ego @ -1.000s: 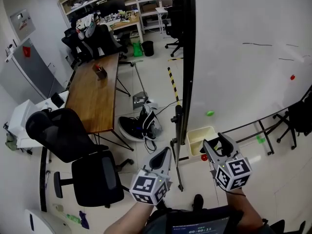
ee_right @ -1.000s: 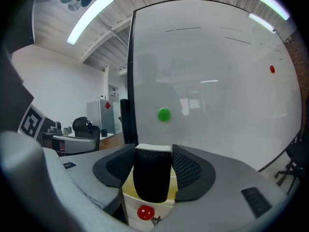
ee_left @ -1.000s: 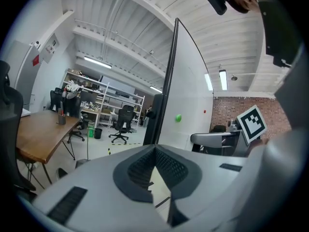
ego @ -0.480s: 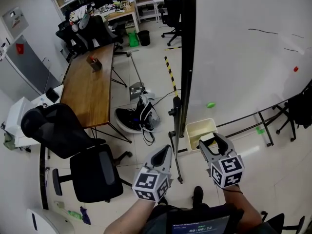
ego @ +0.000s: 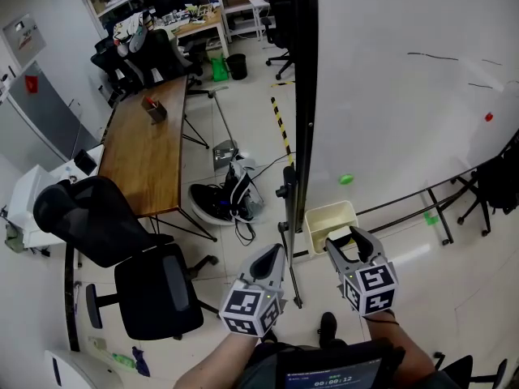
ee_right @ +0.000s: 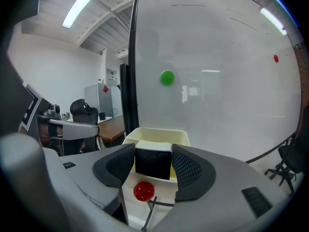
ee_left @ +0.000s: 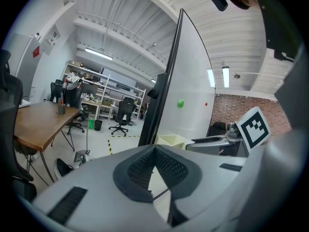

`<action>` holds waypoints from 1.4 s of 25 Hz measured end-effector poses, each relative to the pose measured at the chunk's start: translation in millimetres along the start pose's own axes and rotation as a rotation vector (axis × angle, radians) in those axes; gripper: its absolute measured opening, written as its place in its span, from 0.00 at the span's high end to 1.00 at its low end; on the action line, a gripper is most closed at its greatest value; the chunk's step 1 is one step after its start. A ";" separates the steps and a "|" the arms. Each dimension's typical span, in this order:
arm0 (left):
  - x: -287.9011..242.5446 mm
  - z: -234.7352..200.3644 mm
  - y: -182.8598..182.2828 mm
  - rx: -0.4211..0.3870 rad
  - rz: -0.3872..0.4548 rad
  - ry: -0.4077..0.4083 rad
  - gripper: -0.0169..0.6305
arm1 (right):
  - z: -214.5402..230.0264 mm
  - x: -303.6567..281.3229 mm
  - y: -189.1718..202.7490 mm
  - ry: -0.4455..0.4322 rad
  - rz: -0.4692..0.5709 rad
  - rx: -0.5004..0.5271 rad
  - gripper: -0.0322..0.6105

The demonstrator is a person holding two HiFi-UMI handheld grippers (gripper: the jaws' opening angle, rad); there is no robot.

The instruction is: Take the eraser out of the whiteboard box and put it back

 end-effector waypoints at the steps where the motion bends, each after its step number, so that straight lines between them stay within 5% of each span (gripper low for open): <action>1: -0.4 0.4 0.1 0.000 -0.001 0.001 0.93 | 0.5 0.0 -0.2 -0.003 -0.002 0.002 0.53; 10: 13.9 9.9 -18.9 -0.017 0.035 -0.008 0.93 | 0.1 20.0 -18.3 -0.047 0.011 0.010 0.49; 26: 87.2 51.4 -99.5 -0.050 0.270 -0.021 0.93 | -0.9 127.9 -118.4 -0.144 0.338 0.011 0.54; 30: 95.4 65.4 -109.2 -0.063 0.288 -0.004 0.93 | 0.8 143.5 -124.8 -0.087 0.396 0.018 0.80; 35: 103.2 79.4 -107.9 -0.064 0.286 -0.003 0.93 | 3.5 157.5 -129.5 -0.102 0.421 0.008 0.92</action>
Point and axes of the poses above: the fingertips, and each gripper's own axes: x backward along the fingers, z to its right, y out of its underside, the point moved 10 cm from there along x, backward along the fingers, and after that the axes turned 2 degrees about -y, right-handed, at the moved point
